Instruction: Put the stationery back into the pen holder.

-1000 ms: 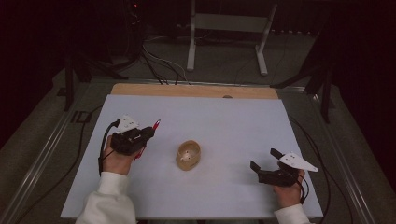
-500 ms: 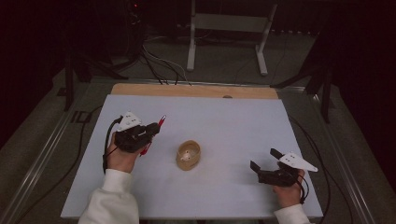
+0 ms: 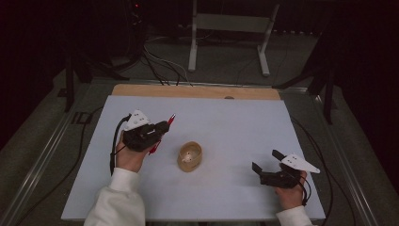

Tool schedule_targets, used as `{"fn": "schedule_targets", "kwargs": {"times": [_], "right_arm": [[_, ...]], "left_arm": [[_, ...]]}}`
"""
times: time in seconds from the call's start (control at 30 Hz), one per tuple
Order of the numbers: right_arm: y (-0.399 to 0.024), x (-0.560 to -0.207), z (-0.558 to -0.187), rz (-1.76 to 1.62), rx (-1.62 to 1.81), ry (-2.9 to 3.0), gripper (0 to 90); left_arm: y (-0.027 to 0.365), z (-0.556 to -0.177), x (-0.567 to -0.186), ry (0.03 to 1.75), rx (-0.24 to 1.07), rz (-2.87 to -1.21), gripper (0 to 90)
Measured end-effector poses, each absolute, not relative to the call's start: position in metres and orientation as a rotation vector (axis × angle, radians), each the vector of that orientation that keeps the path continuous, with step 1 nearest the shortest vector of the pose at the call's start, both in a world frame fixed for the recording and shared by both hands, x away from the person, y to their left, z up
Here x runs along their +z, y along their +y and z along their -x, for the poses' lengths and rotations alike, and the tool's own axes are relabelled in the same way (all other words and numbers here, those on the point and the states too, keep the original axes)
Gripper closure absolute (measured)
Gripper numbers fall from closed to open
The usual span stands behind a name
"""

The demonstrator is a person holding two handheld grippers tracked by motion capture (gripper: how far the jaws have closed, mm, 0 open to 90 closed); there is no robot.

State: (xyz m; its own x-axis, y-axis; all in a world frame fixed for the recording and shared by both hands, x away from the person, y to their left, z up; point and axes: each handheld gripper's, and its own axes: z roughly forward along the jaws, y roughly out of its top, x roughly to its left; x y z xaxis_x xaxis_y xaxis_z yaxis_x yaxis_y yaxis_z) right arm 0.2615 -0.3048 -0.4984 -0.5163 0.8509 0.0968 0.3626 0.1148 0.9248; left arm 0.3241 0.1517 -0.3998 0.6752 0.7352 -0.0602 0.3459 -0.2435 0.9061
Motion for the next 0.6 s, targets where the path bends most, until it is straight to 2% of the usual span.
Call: {"fn": "schedule_targets", "kwargs": {"times": [0.6], "right_arm": [[-0.305,-0.498,-0.262,-1.176,1.395,1.935,0.2]], "left_arm": [[0.129,-0.333,-0.396,0.796,0.440,-1.838,80.7]]}}
